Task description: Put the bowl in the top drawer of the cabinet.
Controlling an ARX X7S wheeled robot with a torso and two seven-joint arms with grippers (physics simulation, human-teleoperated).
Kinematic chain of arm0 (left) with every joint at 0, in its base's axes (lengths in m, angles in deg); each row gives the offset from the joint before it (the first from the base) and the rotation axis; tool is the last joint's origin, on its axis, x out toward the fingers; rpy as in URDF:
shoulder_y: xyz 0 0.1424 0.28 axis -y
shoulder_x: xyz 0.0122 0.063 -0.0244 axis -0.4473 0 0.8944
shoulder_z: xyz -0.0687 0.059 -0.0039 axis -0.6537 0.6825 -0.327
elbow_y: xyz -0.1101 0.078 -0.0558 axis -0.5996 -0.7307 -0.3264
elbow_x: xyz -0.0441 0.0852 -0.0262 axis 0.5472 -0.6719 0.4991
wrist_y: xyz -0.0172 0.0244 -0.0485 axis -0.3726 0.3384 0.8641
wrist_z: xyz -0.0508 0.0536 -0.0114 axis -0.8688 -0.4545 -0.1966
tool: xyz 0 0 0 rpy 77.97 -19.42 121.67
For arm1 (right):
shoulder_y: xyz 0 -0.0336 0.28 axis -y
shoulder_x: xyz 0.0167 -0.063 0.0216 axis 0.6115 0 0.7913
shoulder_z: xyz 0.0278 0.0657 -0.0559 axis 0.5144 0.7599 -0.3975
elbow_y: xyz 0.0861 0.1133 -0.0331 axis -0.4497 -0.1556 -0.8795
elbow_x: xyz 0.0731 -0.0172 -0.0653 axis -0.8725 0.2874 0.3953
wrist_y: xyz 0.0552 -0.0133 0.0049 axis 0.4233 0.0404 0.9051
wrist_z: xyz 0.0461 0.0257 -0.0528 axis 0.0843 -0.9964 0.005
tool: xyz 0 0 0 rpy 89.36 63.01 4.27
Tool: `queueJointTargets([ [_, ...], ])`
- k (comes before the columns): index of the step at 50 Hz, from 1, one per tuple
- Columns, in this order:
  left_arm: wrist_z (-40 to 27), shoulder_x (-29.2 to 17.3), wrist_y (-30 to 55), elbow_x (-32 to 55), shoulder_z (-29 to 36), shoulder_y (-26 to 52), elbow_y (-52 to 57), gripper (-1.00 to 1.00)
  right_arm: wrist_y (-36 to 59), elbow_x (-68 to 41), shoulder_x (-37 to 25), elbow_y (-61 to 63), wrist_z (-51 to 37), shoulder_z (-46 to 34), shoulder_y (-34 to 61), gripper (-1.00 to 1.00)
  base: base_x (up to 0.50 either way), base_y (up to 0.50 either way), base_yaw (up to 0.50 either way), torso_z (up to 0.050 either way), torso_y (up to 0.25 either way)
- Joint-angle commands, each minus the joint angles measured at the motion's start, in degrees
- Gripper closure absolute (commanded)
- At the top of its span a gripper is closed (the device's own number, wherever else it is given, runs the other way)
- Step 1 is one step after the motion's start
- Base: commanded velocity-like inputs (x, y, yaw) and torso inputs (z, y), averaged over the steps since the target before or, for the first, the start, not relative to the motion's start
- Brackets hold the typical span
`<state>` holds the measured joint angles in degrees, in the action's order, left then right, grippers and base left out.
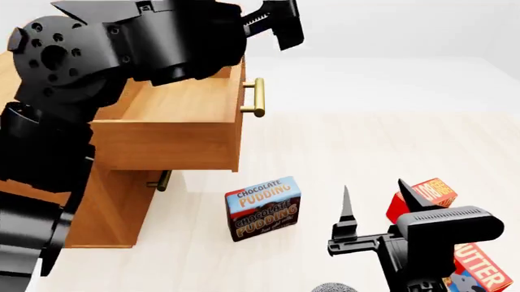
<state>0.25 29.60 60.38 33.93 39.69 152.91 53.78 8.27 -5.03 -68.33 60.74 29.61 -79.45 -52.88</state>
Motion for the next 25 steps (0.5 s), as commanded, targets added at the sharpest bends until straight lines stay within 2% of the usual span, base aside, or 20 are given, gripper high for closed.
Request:
queueJointTargets([
  [1, -1.3, -5.5, 0.3, 8.0, -4.4, 3.5, 10.3, -1.0, 0.4, -1.0, 0.5, 1.0, -1.0, 1.1, 1.3, -1.0, 0.0, 0.0, 0.0, 0.0, 0.0],
  [7, -0.5, -11.2, 0.3, 6.1, -5.2, -3.4, 19.4, -1.0, 3.5, -2.0, -0.3, 4.9, -2.5, 3.8, 1.7, -1.0, 0.0, 0.0, 0.0, 0.0, 0.0],
  [14, -0.2, -18.4, -0.2, 8.3, -8.3, -13.7, 33.5, -1.0, 8.0, -0.7, -2.1, 7.6, -5.3, 6.2, 3.5, -1.0, 0.0, 0.0, 0.0, 0.0, 0.0],
  [25, 7.8, -28.1, -1.9, 5.9, -12.8, -32.9, 47.3, -1.0, 16.0, -2.1, -3.9, 10.7, -7.2, 9.7, 10.7, -1.0, 0.0, 0.0, 0.0, 0.0, 0.0],
])
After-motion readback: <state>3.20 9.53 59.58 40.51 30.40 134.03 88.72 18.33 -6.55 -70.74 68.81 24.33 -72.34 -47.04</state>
